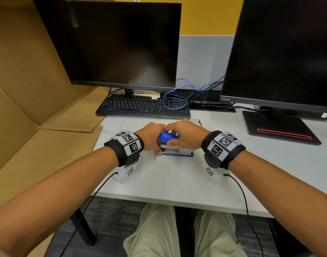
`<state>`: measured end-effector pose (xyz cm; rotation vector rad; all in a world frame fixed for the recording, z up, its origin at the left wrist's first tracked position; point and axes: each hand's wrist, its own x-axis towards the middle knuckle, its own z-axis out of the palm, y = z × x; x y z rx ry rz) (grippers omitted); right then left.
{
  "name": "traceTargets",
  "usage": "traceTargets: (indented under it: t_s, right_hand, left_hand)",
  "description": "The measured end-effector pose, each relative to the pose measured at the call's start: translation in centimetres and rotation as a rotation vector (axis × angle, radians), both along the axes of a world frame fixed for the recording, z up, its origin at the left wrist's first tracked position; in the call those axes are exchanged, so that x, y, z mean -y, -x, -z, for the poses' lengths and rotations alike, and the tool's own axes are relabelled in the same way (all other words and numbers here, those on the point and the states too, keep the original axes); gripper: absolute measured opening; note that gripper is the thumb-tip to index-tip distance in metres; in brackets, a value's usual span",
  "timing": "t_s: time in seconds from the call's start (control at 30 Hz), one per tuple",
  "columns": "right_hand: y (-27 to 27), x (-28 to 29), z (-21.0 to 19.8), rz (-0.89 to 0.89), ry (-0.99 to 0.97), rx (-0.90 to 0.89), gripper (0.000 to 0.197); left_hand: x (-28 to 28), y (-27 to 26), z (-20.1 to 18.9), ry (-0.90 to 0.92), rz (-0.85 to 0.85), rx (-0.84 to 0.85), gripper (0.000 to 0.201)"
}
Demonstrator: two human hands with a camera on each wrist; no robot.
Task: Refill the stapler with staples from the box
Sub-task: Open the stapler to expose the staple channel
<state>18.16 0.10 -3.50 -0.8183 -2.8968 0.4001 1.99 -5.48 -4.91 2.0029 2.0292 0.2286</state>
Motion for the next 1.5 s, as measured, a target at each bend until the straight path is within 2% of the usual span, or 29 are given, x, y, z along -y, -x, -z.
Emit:
traceTargets:
  t_s: [0.17, 0.53, 0.77, 0.97, 1.17, 1.5]
  right_hand:
    - [-1.5, -0.2, -0.7, 0.070, 0.071, -0.067, 0.041]
    - [-5.9, -1.1, -1.5, 0.126, 0.208, -0.300, 0.034]
    - [-8.7, -1.6, -1.3, 0.105, 0.189, -0.385, 0.032]
    - [-10.5, -2.0, -1.1, 0.152, 0.086, -0.254, 0.021]
    - [-11.6, -2.3, -1.3, 0.191, 0.023, -0.121, 0.020]
    - [-12.7, -1.8, 0.0, 0.225, 0.053, -0.071, 0.016]
  left_hand:
    - [0.1, 0.2, 0.0, 0.007, 0.005, 0.017, 0.060]
    - [-0.5, 0.1, 0.0, 0.043, 0.015, 0.041, 0.064]
    - [-0.9, -0.3, 0.0, 0.050, 0.027, 0.007, 0.055]
    - [-0.9, -0.3, -0.1, 0.058, 0.033, 0.005, 0.051]
    - [-0.7, -0.4, -0.2, 0.054, 0.027, 0.014, 0.046]
    - [-0.7, -0.4, 0.0, 0.039, 0.041, -0.002, 0.045]
